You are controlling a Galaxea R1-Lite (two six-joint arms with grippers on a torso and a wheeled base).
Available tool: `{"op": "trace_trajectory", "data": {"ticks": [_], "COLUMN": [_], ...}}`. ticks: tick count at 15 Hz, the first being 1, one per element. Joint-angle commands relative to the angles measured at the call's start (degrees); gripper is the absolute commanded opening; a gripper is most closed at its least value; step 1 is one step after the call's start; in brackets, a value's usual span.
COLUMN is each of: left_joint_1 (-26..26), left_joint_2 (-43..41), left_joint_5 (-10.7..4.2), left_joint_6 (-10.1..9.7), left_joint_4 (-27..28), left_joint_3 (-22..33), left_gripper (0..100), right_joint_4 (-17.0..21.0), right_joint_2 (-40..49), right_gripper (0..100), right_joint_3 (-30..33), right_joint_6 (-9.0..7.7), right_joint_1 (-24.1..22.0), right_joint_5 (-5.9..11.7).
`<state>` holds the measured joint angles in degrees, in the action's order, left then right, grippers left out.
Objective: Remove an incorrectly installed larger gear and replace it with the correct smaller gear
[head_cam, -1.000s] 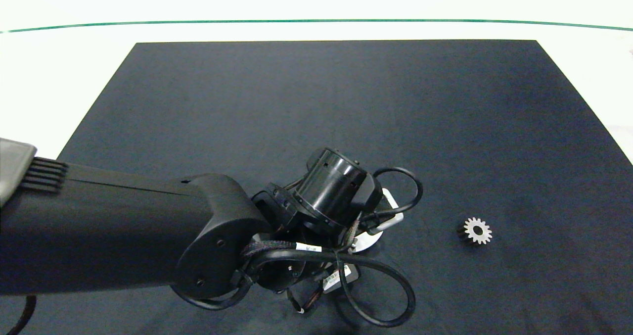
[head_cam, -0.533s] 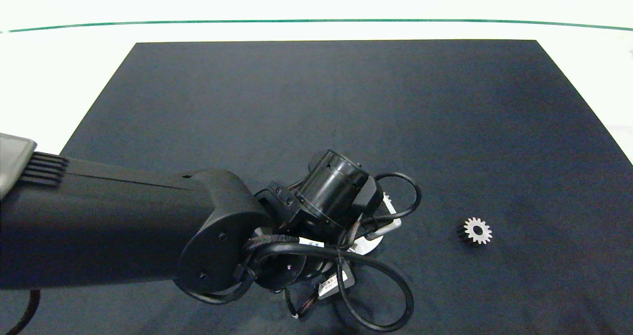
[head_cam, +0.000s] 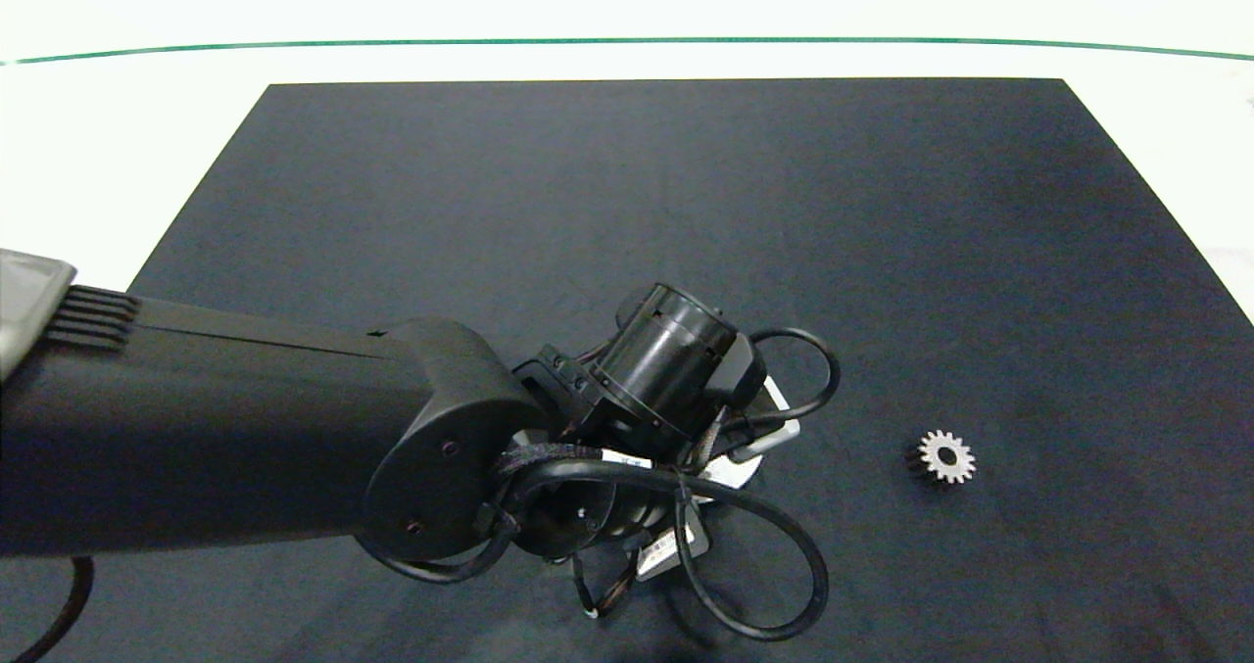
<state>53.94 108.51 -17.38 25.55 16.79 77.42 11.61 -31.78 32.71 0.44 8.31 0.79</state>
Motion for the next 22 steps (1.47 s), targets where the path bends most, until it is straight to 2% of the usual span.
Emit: {"op": "trace_trajectory", "data": {"ticks": [1, 22], "left_joint_1": [0.02, 0.29], "left_joint_2": [-0.32, -0.14], "left_joint_5": [-0.11, -0.11], "left_joint_6": [0.46, 0.2], "left_joint_4": [0.09, 1.06], "left_joint_3": [0.01, 0.01], "left_gripper": [28, 27], "right_joint_4": [0.08, 0.08], "right_joint_2": [-0.04, 0.05], "right_gripper": [100, 100], "right_joint_3": [0.08, -0.01], "right_joint_6": [0.0, 0.0], "right_joint_1": [0.04, 0.04], "right_joint_5": [0.0, 0.09]}}
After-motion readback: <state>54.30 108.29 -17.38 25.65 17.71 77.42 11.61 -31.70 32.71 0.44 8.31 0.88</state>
